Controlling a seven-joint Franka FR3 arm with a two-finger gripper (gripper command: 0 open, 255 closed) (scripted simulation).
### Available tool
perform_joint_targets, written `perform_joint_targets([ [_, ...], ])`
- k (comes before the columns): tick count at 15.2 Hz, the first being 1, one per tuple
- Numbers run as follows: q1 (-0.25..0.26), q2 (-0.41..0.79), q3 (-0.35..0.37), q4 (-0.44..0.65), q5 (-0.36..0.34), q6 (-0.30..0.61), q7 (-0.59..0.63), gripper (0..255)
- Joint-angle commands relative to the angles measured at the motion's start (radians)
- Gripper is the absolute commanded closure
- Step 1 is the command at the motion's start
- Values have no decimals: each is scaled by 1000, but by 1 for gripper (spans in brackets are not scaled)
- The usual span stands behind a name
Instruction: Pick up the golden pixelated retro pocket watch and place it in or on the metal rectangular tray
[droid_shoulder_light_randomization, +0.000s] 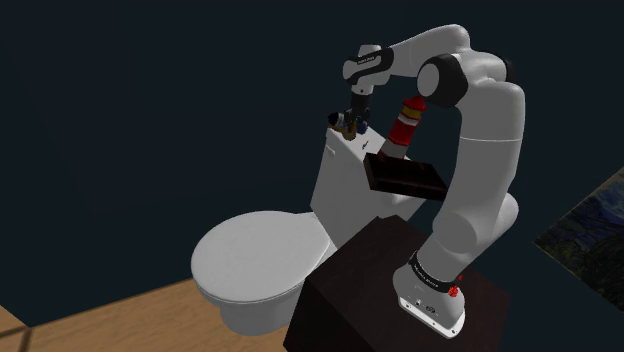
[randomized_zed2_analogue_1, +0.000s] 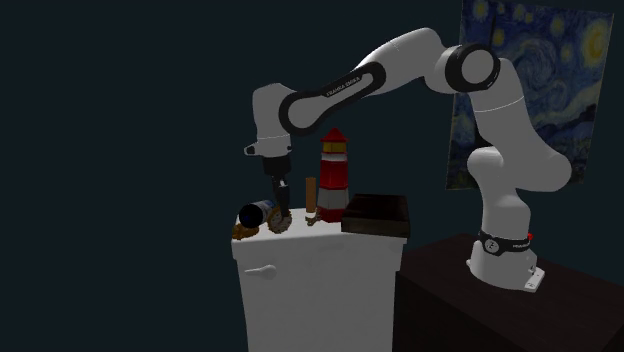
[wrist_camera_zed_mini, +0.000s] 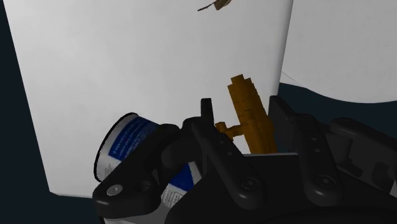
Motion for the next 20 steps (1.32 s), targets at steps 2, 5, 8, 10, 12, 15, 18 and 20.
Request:
perform_joint_targets([
  [2, 0, 0, 0, 0, 0, 0, 0, 255],
  [5, 0, 0, 0, 0, 0, 0, 0, 255],
  [8, 0, 0, 0, 0, 0, 0, 0, 255],
  [10, 1, -9, -2, 13, -3, -22, 1, 255],
  [12, 1, -17, -3, 28, -5, -45, 1, 255],
  [15, 1, -29, -5, 53, -9, -81, 1, 255],
  [18, 1, -38, -7, 80, -12, -117, 1, 255],
  [20, 1, -44, -7, 99, -13, -141, 1, 255],
])
